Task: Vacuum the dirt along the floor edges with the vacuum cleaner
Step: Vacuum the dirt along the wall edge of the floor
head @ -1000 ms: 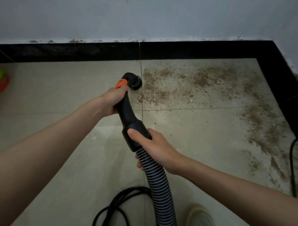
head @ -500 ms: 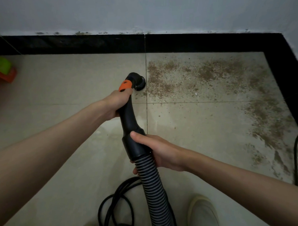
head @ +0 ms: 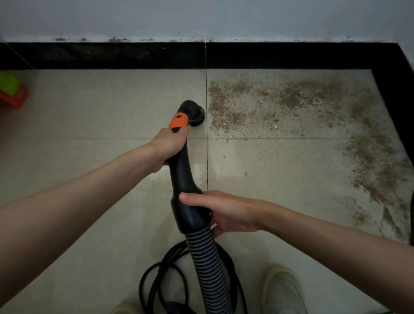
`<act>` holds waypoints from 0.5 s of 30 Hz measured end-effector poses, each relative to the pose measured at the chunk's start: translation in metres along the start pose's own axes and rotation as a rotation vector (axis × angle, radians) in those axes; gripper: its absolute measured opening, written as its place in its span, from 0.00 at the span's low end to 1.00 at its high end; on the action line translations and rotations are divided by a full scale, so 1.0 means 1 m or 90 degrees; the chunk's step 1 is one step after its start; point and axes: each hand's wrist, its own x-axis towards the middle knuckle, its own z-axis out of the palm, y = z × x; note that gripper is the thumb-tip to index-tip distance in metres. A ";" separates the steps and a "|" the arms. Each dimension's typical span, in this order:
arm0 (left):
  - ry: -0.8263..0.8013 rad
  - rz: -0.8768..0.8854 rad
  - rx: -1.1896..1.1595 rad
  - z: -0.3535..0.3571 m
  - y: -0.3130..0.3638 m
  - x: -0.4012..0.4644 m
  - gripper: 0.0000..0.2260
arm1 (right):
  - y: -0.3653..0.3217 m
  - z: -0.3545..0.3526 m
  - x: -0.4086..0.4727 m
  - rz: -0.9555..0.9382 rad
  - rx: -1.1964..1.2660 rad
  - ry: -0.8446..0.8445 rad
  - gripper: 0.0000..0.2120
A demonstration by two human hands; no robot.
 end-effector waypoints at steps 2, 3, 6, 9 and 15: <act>0.008 0.012 -0.011 -0.004 -0.001 0.004 0.16 | 0.002 0.001 0.006 -0.029 -0.014 0.036 0.21; 0.018 0.022 -0.023 -0.006 0.000 0.007 0.17 | 0.001 0.002 0.009 -0.049 -0.019 0.060 0.17; 0.070 0.062 -0.047 -0.013 0.013 0.020 0.20 | -0.011 0.001 0.020 -0.107 -0.038 0.159 0.10; 0.103 0.075 -0.076 -0.019 0.029 0.032 0.18 | -0.027 -0.009 0.030 -0.147 -0.039 0.216 0.11; 0.083 0.032 -0.077 -0.017 0.028 0.046 0.14 | -0.032 -0.017 0.040 -0.129 0.001 0.184 0.14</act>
